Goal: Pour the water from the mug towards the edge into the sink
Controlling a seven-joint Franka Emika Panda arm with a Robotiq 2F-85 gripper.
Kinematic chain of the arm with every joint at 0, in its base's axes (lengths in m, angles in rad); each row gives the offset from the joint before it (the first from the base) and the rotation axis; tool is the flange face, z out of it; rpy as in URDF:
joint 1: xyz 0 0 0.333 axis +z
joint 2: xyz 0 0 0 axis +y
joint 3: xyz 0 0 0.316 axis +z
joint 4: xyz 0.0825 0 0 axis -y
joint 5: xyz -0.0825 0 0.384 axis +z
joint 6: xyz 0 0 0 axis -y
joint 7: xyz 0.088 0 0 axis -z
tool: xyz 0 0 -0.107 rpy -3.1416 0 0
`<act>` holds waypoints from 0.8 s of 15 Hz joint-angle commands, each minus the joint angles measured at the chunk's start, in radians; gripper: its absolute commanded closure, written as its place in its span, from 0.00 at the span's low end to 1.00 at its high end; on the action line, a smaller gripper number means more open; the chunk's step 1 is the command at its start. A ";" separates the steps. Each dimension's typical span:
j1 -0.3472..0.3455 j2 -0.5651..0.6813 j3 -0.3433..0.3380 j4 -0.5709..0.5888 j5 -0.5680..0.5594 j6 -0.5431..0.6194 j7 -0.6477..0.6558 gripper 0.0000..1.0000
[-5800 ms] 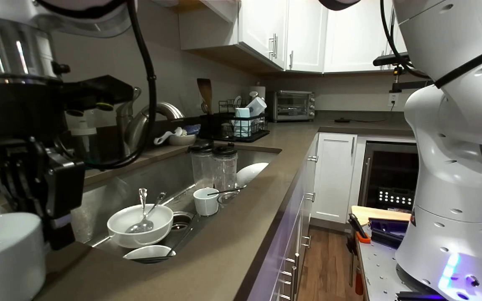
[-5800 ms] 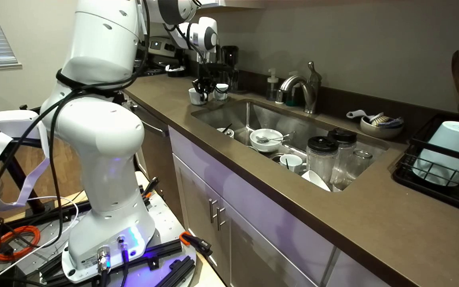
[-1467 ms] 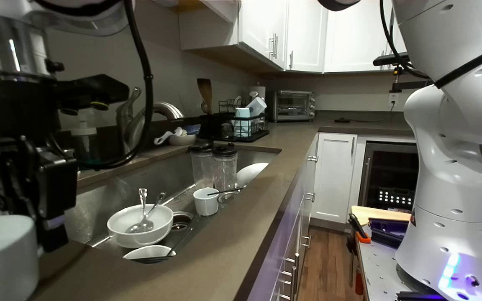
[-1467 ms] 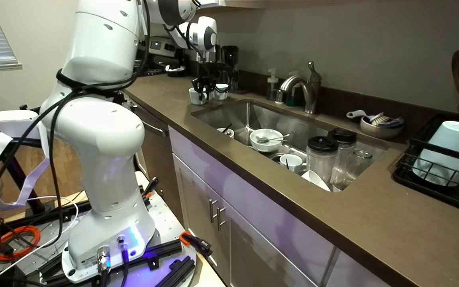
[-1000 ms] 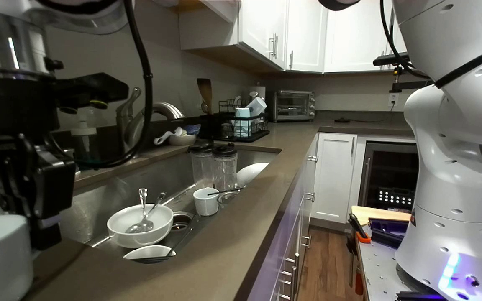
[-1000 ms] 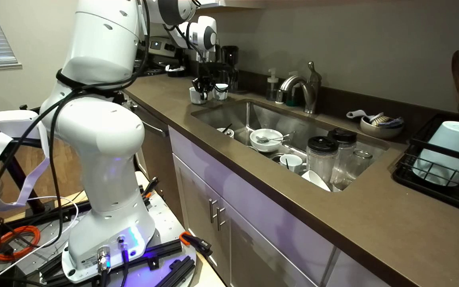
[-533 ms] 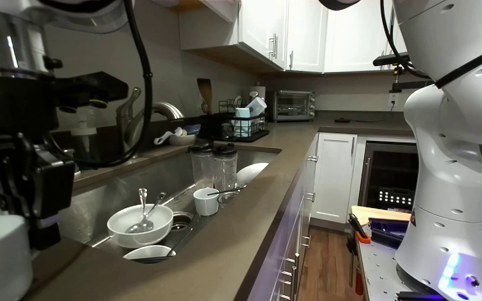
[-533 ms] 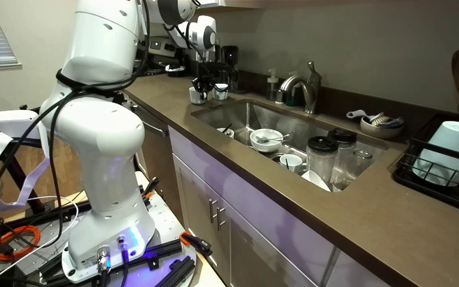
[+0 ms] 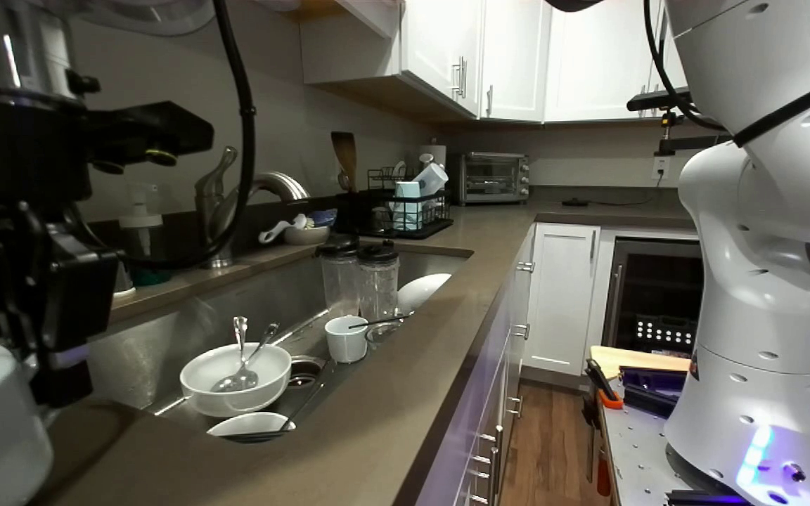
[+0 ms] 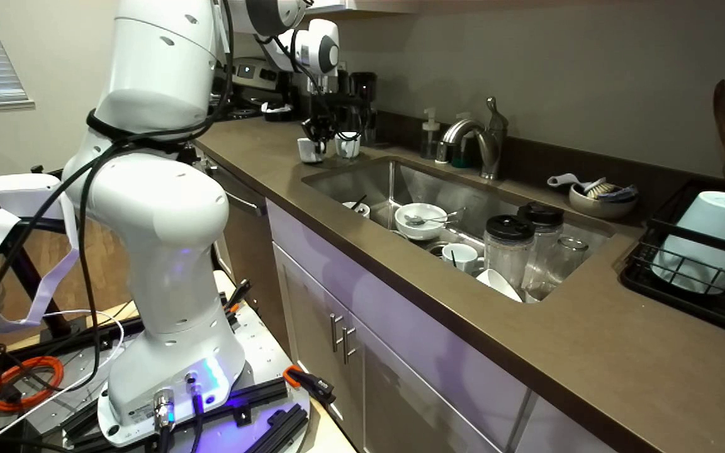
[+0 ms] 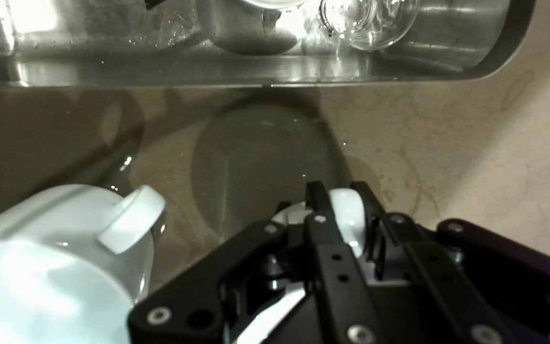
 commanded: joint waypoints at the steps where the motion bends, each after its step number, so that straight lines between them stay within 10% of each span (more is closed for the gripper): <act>1: 0.002 -0.043 -0.004 -0.031 -0.009 -0.005 0.028 0.93; 12: -0.003 -0.055 -0.005 -0.046 -0.006 -0.001 0.030 0.93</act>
